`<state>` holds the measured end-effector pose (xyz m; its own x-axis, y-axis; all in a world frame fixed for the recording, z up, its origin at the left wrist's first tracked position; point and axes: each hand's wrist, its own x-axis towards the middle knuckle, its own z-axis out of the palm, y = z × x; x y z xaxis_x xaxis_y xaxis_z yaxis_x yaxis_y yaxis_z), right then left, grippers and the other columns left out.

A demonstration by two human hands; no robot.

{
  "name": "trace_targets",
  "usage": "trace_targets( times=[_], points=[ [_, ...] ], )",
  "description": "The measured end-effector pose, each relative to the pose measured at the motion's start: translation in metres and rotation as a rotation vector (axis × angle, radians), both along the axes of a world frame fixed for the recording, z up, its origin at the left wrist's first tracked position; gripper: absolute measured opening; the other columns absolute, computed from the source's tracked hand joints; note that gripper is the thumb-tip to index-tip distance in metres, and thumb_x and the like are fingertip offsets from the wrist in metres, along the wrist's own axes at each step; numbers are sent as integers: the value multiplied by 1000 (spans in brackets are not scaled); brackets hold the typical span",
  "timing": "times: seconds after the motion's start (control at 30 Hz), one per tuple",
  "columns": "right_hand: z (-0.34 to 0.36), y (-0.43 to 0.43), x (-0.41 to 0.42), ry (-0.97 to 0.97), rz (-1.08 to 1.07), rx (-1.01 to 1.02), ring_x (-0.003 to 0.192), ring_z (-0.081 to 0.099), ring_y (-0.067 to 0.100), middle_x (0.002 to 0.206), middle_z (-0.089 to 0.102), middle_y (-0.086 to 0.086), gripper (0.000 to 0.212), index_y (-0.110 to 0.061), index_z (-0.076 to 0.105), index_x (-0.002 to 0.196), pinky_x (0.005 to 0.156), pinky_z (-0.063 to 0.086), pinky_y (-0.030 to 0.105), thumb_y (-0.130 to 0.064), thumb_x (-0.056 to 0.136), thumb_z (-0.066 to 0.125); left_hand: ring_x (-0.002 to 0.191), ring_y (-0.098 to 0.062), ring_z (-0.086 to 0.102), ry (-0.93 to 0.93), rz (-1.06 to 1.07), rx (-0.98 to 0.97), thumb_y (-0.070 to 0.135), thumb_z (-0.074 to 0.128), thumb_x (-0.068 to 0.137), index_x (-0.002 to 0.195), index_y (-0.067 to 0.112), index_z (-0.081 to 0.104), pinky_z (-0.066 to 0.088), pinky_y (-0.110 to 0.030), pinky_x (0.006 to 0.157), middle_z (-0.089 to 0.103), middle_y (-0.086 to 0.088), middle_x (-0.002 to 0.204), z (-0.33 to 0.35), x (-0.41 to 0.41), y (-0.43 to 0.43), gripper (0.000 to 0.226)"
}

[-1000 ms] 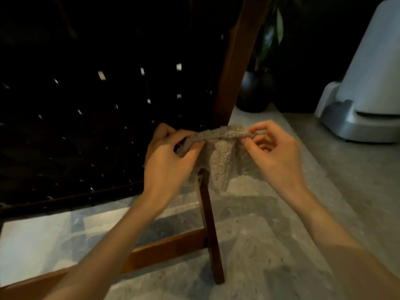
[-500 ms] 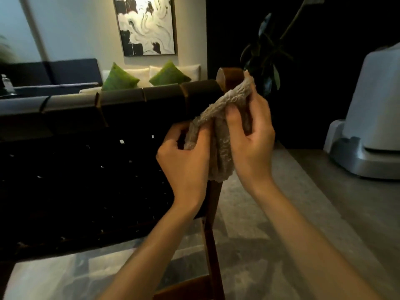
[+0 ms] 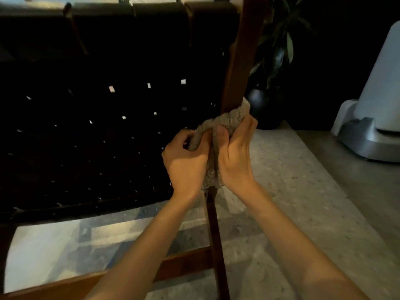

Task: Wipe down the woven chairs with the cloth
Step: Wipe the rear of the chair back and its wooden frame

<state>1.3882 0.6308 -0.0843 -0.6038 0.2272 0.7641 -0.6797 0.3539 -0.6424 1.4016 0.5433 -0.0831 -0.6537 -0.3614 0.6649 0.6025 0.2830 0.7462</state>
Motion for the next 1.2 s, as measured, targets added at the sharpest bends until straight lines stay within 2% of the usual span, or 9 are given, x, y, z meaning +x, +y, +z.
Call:
trace_targets(
  times=[0.17,0.43,0.57,0.67,0.77,0.87,0.97,1.03,1.2],
  points=[
    [-68,-2,-7,-175,40,6,128,34,20,137,28,21,59,-3,22,145,108,33,34,-26,94,44,56,6,53,-196,118,-101,24,68,83,71,19,60,35,-9,51,51,18,60,-66,-13,-2,15],
    [-152,5,-18,-417,69,116,103,46,28,112,42,15,34,7,41,124,91,43,49,-11,97,49,44,-6,48,-480,167,-224,37,65,85,53,15,58,32,-19,46,52,6,47,-155,-22,-9,40],
    [-196,14,-12,-557,-20,179,108,51,25,116,52,11,31,-7,48,127,94,44,41,-13,96,51,79,-26,64,-489,121,-279,30,65,88,78,8,71,44,-26,78,68,-10,79,-198,-10,-27,24],
    [-211,14,-14,-648,-97,111,104,56,24,113,57,10,25,-8,53,119,90,48,44,-15,95,54,110,-29,55,-740,119,-150,50,60,86,101,14,71,39,-29,93,63,-12,113,-208,-19,-34,41],
    [-207,8,-23,-581,-92,-47,95,60,23,103,60,11,14,-9,55,108,83,51,47,-11,94,57,94,-23,59,-835,191,-245,55,49,90,97,16,71,42,-30,79,67,-9,105,-203,-39,-27,45],
    [-208,-1,-28,-494,1,-84,100,60,18,108,60,6,24,-8,55,117,89,51,35,-3,95,51,85,-11,55,-854,117,13,39,60,89,108,14,64,40,-16,66,65,1,103,-198,-54,-12,31],
    [-214,-5,-28,-509,156,-141,96,63,6,104,64,0,29,-23,57,117,80,50,20,-6,100,41,85,-9,55,-789,-32,241,26,68,86,101,17,51,44,-15,70,59,4,95,-204,-58,-2,25],
    [-219,-2,-30,-541,203,-151,88,63,-2,98,64,-5,31,-35,53,110,74,48,14,-9,102,38,85,-4,57,-698,-104,198,22,66,88,102,18,53,46,-9,70,58,10,91,-211,-53,2,19],
    [-232,3,-36,-647,166,-112,87,62,12,95,63,2,19,-17,53,111,76,50,24,-16,103,36,87,-1,62,-563,-190,-1,16,56,94,118,10,62,48,-12,78,65,7,94,-228,-45,9,25]
  ],
)
